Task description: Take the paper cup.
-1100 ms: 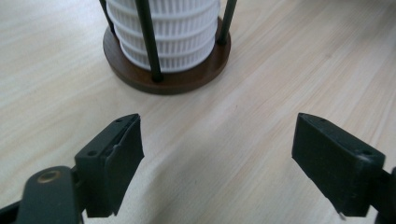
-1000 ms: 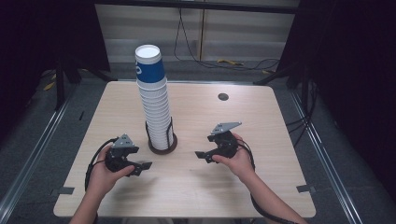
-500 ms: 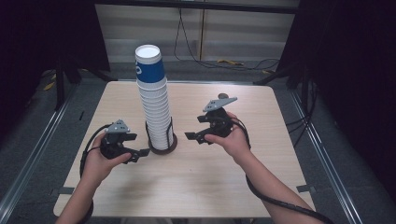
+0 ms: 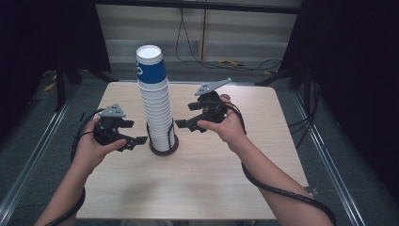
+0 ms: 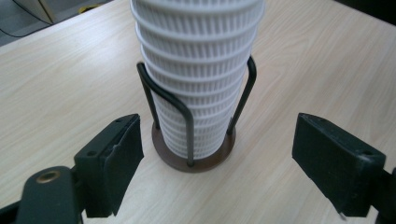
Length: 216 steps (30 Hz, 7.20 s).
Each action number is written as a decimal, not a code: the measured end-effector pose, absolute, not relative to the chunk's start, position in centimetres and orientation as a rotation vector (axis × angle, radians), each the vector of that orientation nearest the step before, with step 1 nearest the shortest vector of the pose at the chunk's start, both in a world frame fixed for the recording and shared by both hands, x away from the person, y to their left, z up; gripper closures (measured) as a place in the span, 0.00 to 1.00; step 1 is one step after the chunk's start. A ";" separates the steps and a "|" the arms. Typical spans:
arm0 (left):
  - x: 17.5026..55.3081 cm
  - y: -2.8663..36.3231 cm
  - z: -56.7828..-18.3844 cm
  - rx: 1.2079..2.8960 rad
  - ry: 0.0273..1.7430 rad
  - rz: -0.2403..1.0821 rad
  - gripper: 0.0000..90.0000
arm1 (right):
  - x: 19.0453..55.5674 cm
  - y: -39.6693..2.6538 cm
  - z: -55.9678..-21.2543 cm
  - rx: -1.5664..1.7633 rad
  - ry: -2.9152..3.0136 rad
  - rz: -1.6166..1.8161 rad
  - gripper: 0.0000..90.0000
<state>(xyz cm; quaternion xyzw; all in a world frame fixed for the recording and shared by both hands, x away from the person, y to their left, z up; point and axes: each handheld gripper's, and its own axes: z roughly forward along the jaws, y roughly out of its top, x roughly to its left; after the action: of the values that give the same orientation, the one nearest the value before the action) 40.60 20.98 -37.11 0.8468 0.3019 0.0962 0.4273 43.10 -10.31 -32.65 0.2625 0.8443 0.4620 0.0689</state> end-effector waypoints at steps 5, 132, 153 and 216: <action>41.0 20.7 -35.7 2.125 0.742 0.276 0.18 | 43.2 -10.0 -31.3 0.775 2.520 1.412 0.17; 45.0 17.4 -28.2 1.986 0.679 0.346 0.15 | 46.3 -3.2 -22.3 0.811 2.320 1.556 0.26; 44.8 17.6 -28.1 1.988 0.684 0.334 0.17 | 45.9 -4.1 -21.1 0.816 2.260 1.638 0.26; 40.7 18.8 -33.6 2.173 0.654 0.271 0.18 | 42.7 -17.7 -25.3 0.895 2.220 1.575 0.27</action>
<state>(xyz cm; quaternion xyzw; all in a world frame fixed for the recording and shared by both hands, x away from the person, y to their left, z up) 40.72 18.81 -33.57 0.8650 0.2602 0.1081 0.4152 42.72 -17.75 -25.31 0.3094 0.7674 0.5445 0.1374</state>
